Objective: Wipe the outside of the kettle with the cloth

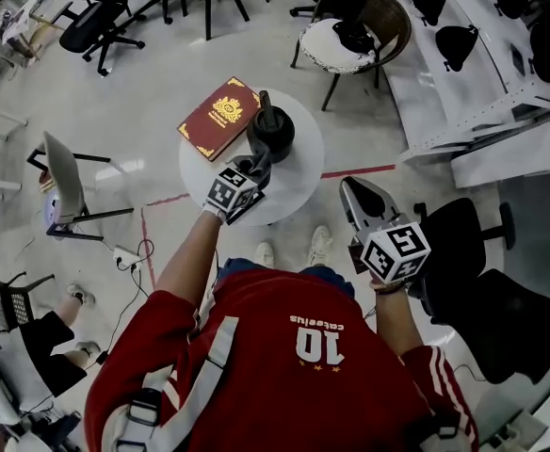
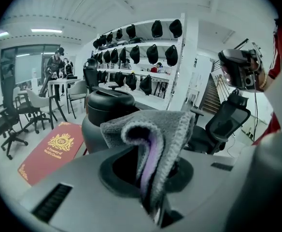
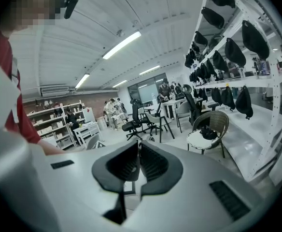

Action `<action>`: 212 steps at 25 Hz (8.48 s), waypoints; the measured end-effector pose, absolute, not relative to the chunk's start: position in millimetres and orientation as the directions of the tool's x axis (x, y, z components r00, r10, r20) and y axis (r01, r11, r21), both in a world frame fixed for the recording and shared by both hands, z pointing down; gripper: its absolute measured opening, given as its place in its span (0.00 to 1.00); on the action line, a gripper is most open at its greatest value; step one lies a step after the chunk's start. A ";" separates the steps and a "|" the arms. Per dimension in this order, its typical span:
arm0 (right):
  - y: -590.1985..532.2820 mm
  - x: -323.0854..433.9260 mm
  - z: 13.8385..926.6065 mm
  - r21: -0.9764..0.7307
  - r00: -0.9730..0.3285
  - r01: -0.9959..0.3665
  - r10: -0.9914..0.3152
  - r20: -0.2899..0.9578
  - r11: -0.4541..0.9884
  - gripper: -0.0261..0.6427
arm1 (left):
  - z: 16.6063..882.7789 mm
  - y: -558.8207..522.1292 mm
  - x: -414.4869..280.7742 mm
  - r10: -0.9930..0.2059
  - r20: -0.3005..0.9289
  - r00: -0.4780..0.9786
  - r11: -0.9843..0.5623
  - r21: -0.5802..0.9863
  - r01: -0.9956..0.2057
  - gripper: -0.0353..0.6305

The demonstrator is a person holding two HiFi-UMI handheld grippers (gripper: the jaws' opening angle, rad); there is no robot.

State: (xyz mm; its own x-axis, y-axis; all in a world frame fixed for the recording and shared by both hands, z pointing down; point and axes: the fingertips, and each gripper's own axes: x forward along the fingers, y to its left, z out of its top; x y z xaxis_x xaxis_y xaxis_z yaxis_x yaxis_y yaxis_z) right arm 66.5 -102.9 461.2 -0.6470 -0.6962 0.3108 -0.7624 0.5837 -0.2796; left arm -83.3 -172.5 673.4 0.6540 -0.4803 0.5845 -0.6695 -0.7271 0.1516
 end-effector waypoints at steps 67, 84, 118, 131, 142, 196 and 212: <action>-191.8 141.6 470.5 -0.306 -0.810 -0.584 -0.519 0.272 0.752 0.09 | 625.1 -227.4 50.3 -0.566 0.483 0.668 -0.676 0.193 -0.711 0.12; -147.0 30.0 441.6 -0.264 -0.837 -0.542 -0.484 0.257 0.798 0.09 | 571.7 -178.0 -53.7 -0.641 0.390 0.661 -0.660 0.160 -0.734 0.12; -125.1 -35.9 481.2 -0.243 -0.652 -0.756 -0.668 0.359 0.608 0.09 | 637.4 -228.7 -205.0 -0.572 0.451 0.686 -0.742 0.073 -0.667 0.12; -135.6 -1.4 497.7 -0.218 -0.552 -0.832 -0.718 0.424 0.510 0.09 | 703.0 -290.6 -184.5 -0.459 0.538 0.707 -0.783 0.130 -0.608 0.12; -121.5 23.9 507.9 -0.206 -0.488 -0.872 -0.750 0.447 0.445 0.09 | 739.5 -297.6 -168.2 -0.399 0.585 0.706 -0.791 0.171 -0.588 0.12; -114.1 56.9 482.5 -0.278 -0.731 -0.677 -0.579 0.361 0.682 0.09 | 745.1 -170.5 -108.0 -0.429 0.691 0.582 -0.628 0.235 -0.742 0.12; -126.2 107.9 487.5 -0.319 -0.744 -0.667 -0.577 0.337 0.673 0.09 | 746.2 -172.4 -47.9 -0.407 0.705 0.581 -0.628 0.245 -0.738 0.12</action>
